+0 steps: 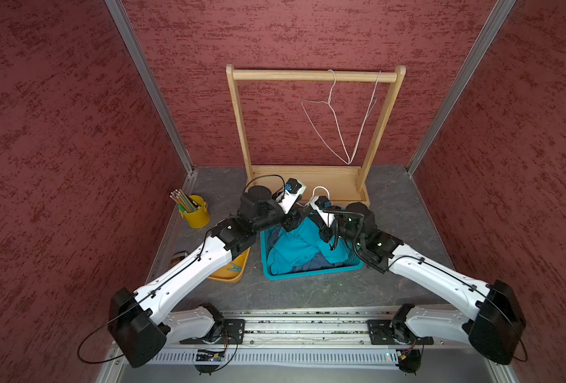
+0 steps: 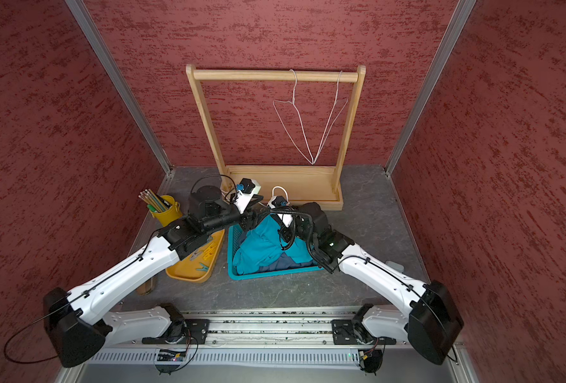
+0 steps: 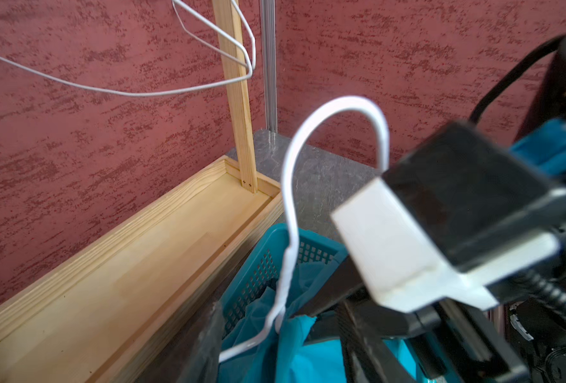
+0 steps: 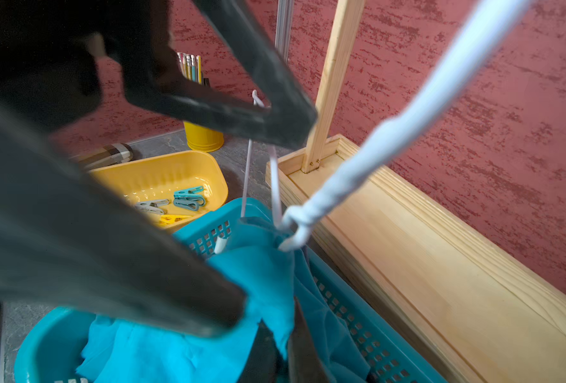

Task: Remove the clothespins securing t-shirts to the hanger
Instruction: Remove the T-shirt from the hanger.

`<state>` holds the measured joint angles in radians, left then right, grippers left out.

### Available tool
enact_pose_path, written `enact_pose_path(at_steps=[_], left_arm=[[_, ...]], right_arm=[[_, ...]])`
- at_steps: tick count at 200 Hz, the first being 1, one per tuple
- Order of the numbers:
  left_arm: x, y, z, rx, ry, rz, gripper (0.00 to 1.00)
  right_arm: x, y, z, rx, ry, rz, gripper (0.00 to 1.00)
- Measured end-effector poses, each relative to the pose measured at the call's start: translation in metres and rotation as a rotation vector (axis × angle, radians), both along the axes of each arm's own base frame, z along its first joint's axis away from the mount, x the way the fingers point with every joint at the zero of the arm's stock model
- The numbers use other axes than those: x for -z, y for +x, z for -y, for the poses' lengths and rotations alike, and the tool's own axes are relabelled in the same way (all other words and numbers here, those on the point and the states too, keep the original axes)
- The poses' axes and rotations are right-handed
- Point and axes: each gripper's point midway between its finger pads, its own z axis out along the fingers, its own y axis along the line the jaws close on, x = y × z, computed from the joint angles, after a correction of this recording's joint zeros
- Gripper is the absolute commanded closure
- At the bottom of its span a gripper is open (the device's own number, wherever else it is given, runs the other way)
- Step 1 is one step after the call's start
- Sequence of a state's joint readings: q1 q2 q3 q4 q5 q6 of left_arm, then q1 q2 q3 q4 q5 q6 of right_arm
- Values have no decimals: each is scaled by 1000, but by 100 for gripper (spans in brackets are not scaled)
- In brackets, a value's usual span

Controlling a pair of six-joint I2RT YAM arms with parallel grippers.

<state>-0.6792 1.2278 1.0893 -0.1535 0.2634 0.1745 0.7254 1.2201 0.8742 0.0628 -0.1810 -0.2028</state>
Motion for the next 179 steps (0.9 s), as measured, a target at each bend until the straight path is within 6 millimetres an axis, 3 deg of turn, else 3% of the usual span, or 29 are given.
enact_pose_path(at_steps=[21, 45, 60, 90, 119, 143, 179], left_arm=[[0, 4, 3, 2, 7, 2, 46], [-4, 7, 6, 5, 9, 19, 56], [-4, 8, 6, 7, 16, 27, 68], [-3, 6, 9, 24, 23, 33, 100], [-5, 2, 9, 35, 30, 46, 100], [-15, 3, -4, -2, 38, 86, 100], [-37, 0, -30, -64, 55, 166, 100]], right_arm=[[-4, -5, -2, -25, 10, 2, 100], [-4, -8, -4, -47, 10, 2, 100], [-4, -8, -4, -50, 10, 2, 100], [-3, -8, -4, -49, 4, 6, 100], [-3, -6, -2, -38, -6, 18, 79], [-8, -7, 5, -12, -2, 35, 62], [-8, -11, 15, 15, 3, 45, 52]])
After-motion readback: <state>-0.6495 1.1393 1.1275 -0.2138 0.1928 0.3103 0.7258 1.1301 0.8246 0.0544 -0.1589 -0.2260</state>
